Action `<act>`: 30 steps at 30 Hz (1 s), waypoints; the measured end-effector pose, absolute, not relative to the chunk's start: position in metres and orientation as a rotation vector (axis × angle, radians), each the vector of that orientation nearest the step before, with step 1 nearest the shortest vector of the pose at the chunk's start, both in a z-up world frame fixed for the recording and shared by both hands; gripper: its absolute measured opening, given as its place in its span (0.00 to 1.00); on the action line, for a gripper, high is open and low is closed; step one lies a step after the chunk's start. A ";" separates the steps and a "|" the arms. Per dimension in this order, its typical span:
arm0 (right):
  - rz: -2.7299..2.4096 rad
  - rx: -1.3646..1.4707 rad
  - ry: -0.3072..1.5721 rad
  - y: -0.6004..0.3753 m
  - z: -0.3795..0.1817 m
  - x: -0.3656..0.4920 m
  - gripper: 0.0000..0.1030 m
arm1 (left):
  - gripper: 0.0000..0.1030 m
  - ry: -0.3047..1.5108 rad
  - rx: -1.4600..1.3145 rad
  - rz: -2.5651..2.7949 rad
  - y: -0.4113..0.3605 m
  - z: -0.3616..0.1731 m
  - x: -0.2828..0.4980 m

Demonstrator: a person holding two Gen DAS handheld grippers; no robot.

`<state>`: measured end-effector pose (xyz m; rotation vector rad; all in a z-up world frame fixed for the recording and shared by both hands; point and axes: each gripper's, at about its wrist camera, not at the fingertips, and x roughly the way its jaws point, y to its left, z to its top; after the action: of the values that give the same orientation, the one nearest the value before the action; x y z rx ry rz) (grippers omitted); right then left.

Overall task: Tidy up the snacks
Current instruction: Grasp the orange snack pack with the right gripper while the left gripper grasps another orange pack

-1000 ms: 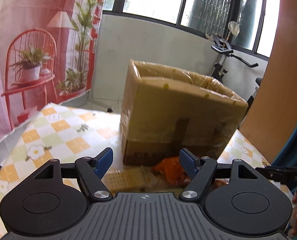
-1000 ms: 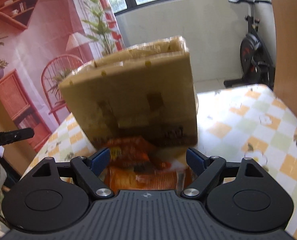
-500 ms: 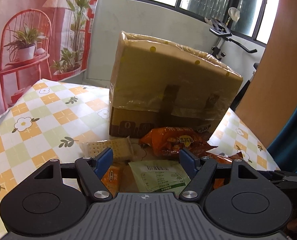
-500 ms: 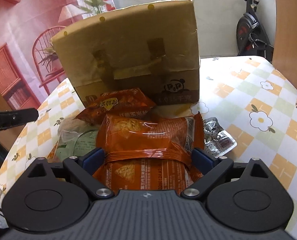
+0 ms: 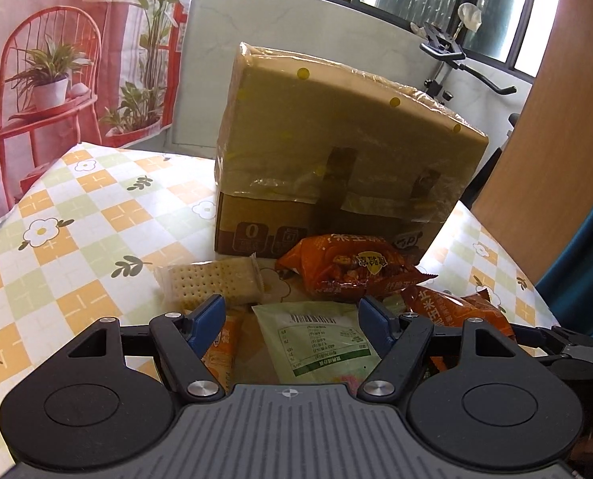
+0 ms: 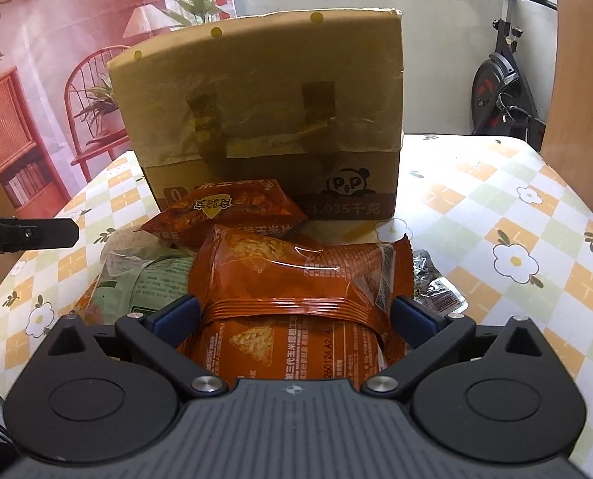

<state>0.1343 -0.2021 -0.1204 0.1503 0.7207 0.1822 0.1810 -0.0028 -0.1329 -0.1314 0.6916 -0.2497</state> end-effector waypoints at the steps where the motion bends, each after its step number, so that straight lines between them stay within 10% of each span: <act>1: 0.184 0.157 0.713 -0.203 -0.122 0.133 1.00 | 0.73 0.697 -0.131 -0.249 -0.003 -0.134 0.181; 30: 0.196 0.157 0.568 -0.223 -0.110 0.125 0.76 | 0.78 0.747 -0.182 -0.342 -0.023 -0.131 0.215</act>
<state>0.1254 -0.2230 -0.1099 0.1565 0.5679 0.1957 0.2152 -0.0227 -0.1315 -0.1825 0.7473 -0.3417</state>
